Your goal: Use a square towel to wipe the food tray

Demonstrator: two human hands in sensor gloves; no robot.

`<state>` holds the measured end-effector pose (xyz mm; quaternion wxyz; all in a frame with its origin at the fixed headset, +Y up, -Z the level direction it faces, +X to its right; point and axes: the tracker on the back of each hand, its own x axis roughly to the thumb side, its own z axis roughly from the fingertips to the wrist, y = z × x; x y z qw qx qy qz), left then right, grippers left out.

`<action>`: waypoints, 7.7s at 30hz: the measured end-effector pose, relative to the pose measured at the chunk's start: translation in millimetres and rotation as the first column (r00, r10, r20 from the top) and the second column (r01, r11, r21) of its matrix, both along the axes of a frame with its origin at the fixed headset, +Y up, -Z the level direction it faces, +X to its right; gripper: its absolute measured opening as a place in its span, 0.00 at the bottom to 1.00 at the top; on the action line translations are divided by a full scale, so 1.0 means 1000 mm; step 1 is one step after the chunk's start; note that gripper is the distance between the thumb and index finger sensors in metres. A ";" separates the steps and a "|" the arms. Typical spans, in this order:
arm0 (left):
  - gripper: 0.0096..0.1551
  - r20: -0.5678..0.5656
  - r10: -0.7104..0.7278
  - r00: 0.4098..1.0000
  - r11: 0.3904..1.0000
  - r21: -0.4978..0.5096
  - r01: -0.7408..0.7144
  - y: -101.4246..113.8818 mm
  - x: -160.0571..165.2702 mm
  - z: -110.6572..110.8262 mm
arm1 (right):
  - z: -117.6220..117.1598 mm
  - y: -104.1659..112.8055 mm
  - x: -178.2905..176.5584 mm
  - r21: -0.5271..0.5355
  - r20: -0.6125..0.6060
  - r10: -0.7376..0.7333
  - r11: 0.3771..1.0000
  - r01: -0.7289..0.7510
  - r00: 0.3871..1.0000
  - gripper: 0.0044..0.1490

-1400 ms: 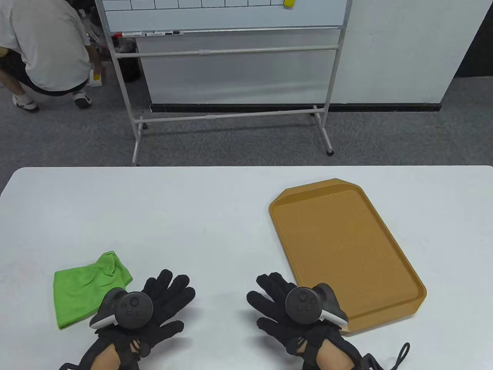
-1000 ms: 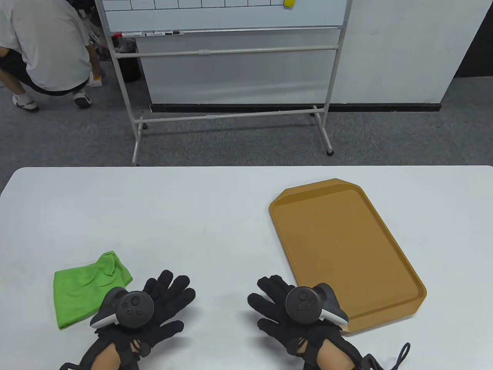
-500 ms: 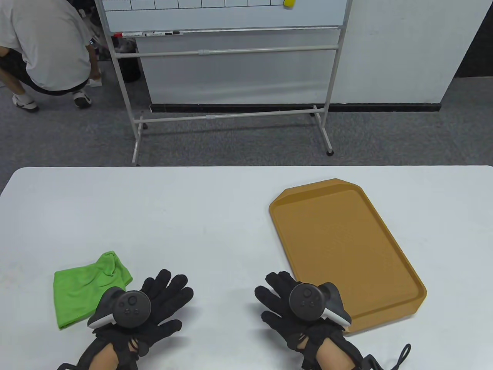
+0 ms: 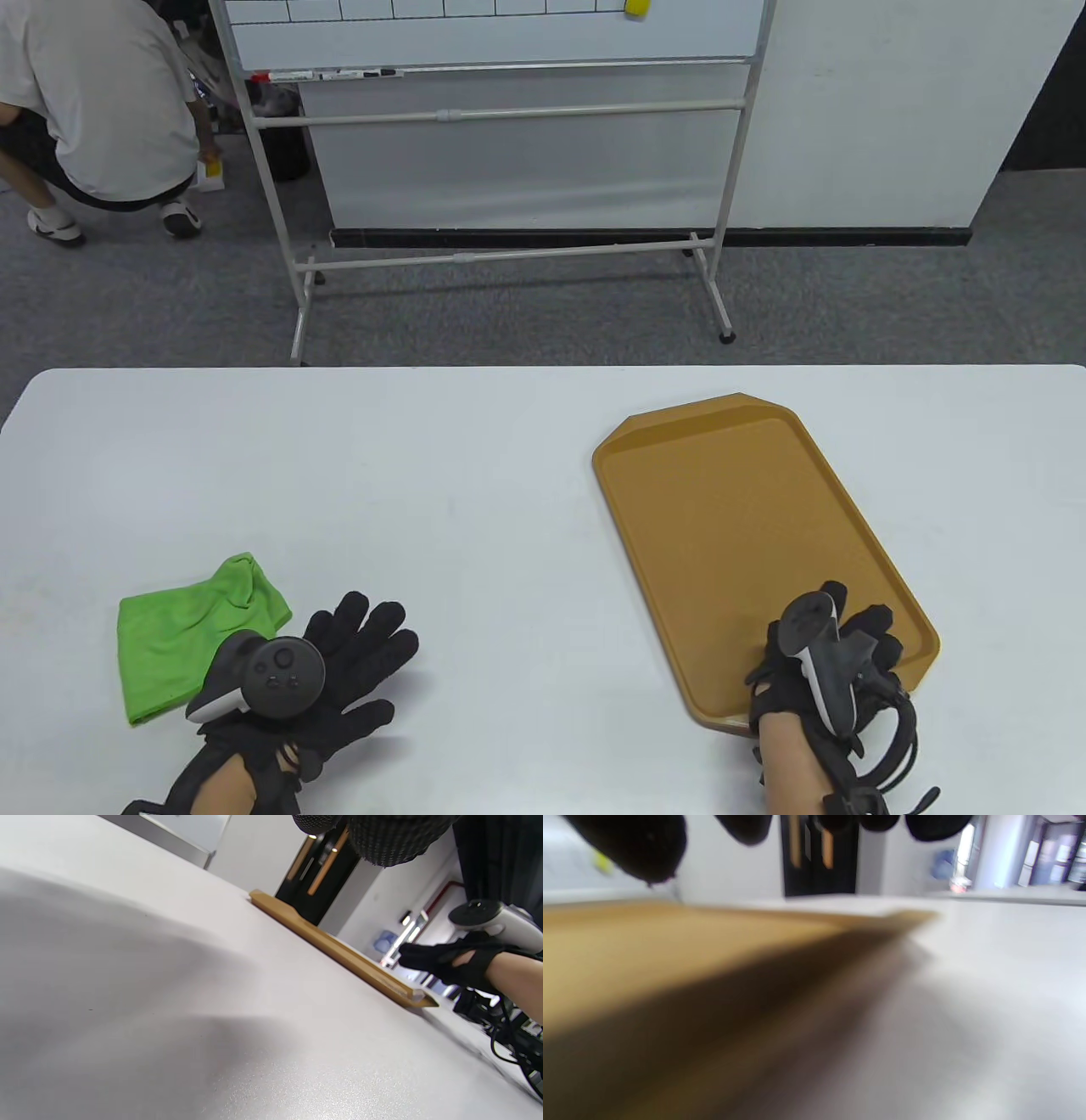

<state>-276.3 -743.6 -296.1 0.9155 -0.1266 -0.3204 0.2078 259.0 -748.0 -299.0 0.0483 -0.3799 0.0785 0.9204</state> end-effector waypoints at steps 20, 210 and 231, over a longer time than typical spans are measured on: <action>0.43 -0.019 -0.015 1.000 1.000 -0.010 0.014 -0.002 -0.007 -0.002 | 0.008 -0.017 0.030 -0.102 0.157 -0.217 0.967 0.234 0.964 0.50; 0.32 0.333 -0.410 0.849 0.906 0.044 0.420 -0.012 0.325 0.030 | -0.024 -0.016 -0.023 -0.157 -0.370 -0.528 0.846 0.509 0.764 0.43; 0.25 0.277 -0.423 0.863 0.876 -0.119 0.467 -0.008 0.175 0.019 | -0.025 -0.019 -0.034 -0.246 -0.374 -0.510 0.860 0.447 0.774 0.53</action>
